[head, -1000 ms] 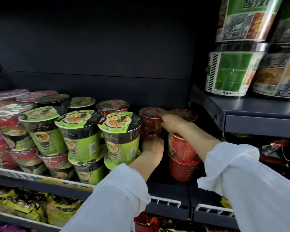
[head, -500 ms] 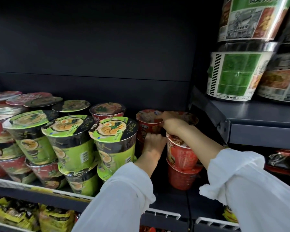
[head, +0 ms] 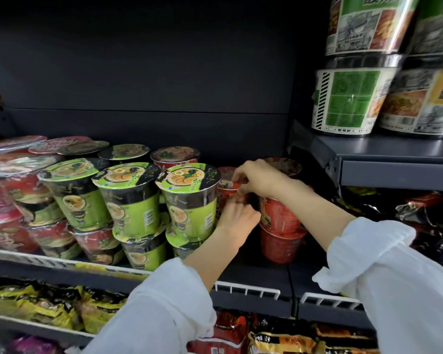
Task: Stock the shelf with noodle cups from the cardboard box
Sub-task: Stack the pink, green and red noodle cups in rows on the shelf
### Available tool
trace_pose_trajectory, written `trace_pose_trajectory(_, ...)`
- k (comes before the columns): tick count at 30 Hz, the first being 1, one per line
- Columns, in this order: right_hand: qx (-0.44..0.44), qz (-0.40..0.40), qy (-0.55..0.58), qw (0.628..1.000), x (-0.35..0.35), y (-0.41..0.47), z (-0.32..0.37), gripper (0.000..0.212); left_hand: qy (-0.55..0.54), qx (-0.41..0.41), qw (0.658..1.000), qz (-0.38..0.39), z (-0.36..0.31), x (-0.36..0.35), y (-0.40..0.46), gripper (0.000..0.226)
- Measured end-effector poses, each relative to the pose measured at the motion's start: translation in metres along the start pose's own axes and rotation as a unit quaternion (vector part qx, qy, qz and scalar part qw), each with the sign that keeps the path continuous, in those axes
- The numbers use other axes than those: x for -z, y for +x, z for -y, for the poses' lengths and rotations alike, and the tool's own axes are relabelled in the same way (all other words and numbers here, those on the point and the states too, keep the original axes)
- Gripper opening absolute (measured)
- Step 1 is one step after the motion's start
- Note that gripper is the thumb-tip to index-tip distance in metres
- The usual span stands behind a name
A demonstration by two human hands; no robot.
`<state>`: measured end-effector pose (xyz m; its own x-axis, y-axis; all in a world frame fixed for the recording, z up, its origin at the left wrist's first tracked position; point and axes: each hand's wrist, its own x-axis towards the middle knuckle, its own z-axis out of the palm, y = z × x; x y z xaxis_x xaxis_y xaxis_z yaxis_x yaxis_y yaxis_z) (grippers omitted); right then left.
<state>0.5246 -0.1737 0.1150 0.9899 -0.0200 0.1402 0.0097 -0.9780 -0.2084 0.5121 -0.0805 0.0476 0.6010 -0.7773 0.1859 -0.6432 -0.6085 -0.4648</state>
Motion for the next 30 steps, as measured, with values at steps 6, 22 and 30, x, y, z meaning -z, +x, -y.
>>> trace_pose_trajectory(6,-0.004,0.0,-0.014,1.0,-0.005,-0.008,0.001,0.038,-0.057,0.009,0.997,0.06,0.0,-0.004,-0.013,0.032)
trace_pose_trajectory(22,0.019,0.0,-0.105,0.994,-0.007,-0.01,0.004,0.039,-0.055,0.058,0.993,0.091,-0.007,-0.008,-0.017,0.032)
trace_pose_trajectory(30,0.063,-0.038,-0.101,0.992,-0.015,-0.011,0.003,0.044,-0.018,0.059,0.992,0.111,-0.01,-0.01,-0.019,0.035)
